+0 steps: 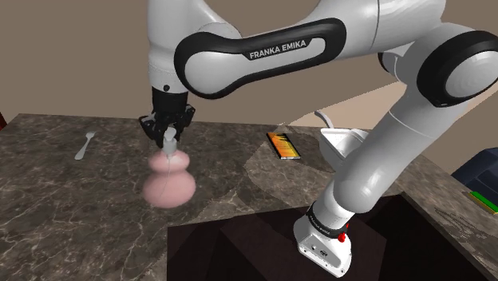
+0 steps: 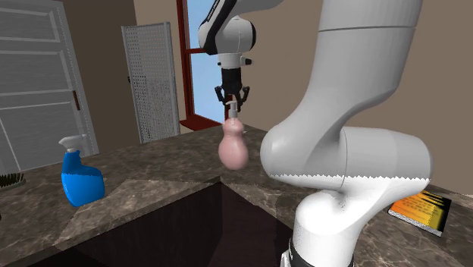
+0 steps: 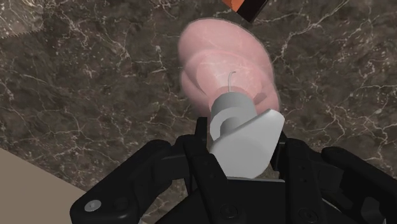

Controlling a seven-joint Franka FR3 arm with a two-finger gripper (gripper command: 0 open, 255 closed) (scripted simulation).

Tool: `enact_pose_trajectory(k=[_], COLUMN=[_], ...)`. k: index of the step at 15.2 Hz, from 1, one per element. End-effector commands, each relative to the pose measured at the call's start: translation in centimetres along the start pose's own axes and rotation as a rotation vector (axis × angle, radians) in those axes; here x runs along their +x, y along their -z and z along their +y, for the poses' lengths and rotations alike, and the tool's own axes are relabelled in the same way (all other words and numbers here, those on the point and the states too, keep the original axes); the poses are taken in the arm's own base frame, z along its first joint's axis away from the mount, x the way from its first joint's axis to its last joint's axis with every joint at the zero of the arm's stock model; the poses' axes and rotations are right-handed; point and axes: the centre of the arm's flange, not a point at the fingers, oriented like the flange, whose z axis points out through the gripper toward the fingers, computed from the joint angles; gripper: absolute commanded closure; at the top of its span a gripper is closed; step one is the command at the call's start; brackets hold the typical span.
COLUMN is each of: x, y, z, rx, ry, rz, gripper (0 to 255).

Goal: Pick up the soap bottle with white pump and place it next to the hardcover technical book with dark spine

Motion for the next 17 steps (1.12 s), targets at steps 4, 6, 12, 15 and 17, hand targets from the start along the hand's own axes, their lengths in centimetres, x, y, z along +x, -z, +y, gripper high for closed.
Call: enact_pose_trajectory(k=[4, 6, 12, 15, 17], x=[0.3, 0.3, 0.6, 1.4, 1.9], y=[2.7, 3.7, 6.7, 6.6, 6.5], z=[-0.1, -0.1, 0.0, 3.9, 6.5], rx=[0.000, 0.000, 0.000, 0.000, 0.000], ry=[0.000, 0.000, 0.000, 0.000, 0.000], rz=[0.001, 0.001, 0.001, 0.001, 0.001], gripper=[255, 255, 255, 255, 255])
